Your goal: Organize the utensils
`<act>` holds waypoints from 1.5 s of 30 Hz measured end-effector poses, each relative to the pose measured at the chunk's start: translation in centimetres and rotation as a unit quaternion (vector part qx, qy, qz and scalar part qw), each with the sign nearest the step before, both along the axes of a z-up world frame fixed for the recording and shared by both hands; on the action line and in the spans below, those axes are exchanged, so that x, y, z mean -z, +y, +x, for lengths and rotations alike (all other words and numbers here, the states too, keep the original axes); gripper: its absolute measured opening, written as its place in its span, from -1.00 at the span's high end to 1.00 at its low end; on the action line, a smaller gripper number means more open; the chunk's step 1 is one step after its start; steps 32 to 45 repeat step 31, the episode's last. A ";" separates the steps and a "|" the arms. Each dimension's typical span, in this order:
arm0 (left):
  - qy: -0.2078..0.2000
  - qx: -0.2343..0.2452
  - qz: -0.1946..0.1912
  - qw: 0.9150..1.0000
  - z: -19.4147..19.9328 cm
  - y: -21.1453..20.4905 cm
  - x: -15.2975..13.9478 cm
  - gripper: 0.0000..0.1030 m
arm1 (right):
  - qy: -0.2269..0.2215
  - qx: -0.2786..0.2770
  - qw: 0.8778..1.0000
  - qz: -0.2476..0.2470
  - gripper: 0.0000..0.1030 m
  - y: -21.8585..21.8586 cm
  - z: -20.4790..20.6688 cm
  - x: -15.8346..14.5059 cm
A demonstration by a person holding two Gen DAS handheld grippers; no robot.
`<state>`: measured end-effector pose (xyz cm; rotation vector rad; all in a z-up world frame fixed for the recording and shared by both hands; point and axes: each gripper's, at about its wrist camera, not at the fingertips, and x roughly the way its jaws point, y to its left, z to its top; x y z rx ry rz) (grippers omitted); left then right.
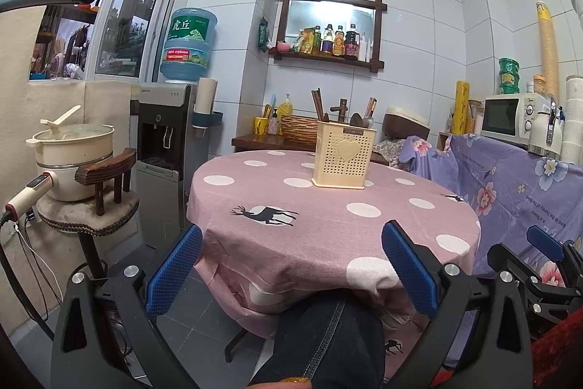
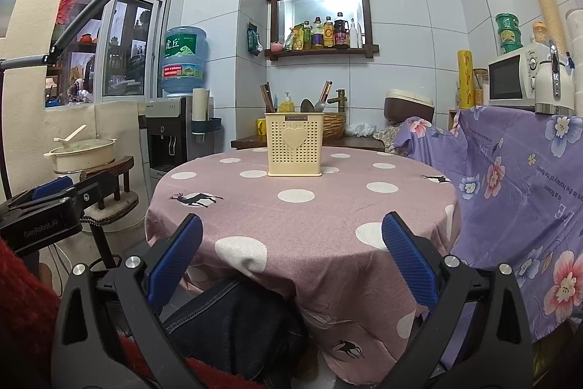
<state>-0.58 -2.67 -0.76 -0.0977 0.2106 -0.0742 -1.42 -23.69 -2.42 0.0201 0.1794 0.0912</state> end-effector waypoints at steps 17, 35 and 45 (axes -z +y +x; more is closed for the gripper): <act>0.002 0.002 0.000 1.000 0.2 -0.1 0.1 -0.90 | 0.001 0.001 1.000 -0.001 -0.89 0.1 0.0 0.0; 0.004 -0.002 -0.001 1.000 0.2 -0.1 0.5 -0.90 | 0.003 0.000 1.000 0.000 -0.89 0.3 0.0 0.4; 0.004 -0.002 -0.001 1.000 0.2 -0.1 0.5 -0.90 | 0.003 0.000 1.000 0.000 -0.89 0.3 0.0 0.4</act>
